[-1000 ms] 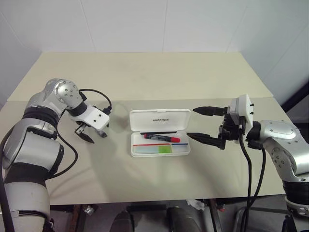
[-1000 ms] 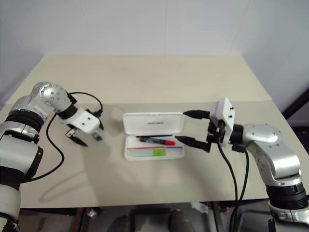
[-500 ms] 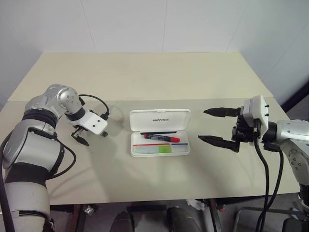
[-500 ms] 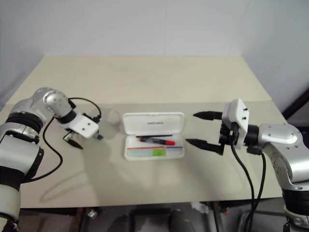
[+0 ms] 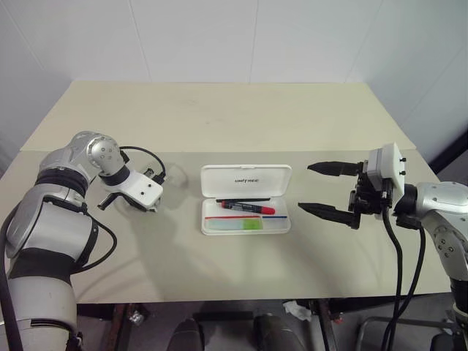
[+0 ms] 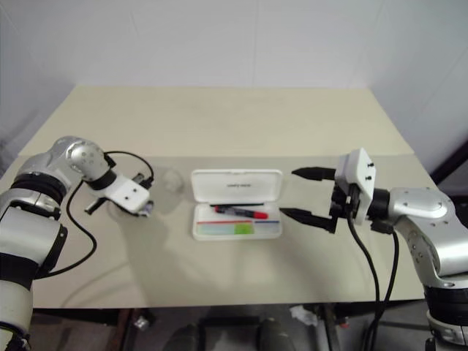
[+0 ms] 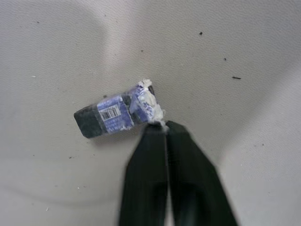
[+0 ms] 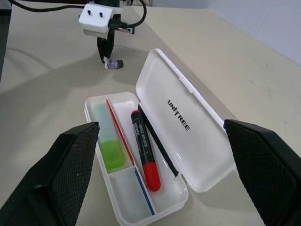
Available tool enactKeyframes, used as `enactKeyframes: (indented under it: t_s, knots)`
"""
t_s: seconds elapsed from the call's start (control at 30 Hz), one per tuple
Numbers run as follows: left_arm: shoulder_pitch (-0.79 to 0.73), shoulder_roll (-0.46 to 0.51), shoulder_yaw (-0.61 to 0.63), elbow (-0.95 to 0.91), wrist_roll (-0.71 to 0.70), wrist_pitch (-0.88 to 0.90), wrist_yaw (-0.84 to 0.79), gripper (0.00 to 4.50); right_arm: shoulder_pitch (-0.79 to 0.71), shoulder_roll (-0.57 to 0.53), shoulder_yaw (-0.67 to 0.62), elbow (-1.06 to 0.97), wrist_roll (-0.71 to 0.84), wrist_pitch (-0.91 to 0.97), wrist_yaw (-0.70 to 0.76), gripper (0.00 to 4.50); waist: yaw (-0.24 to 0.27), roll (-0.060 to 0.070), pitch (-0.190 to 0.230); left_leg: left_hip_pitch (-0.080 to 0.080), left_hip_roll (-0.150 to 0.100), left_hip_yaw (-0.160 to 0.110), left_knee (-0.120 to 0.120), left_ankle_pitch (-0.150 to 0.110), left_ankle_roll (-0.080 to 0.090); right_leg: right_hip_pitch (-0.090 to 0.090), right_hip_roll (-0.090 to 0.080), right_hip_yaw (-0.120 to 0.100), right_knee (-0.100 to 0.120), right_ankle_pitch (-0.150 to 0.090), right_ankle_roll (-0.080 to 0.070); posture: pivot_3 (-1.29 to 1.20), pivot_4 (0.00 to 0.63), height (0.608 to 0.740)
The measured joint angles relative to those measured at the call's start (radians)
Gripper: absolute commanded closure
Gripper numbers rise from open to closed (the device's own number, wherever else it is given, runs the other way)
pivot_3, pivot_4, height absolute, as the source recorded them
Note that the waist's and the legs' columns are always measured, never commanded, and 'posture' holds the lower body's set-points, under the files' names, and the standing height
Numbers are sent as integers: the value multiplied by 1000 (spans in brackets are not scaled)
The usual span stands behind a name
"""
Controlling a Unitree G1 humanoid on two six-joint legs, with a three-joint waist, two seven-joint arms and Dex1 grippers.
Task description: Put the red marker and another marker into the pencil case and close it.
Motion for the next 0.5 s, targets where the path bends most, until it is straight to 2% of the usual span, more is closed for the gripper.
enactKeyframes:
  t_s: [0.2,0.33,0.5]
  knots:
    - [12,3,28,-3,-14,6,-24,4471,0,5,1,-7,0,0,-3,0,0,0,0,0,0,1,0,0,0,0,0,1,0,1,0,0,150,740]
    - [21,5,56,-7,-36,29,-70,3647,0,5,1,-7,0,0,-3,0,-1,0,0,-1,0,1,0,-1,0,0,0,1,-1,0,0,0,150,740]
    - [25,8,78,-9,-51,90,-118,2012,0,7,1,-7,0,0,-3,0,-3,0,0,-1,0,1,-1,-1,1,-1,0,1,-1,0,0,0,150,740]
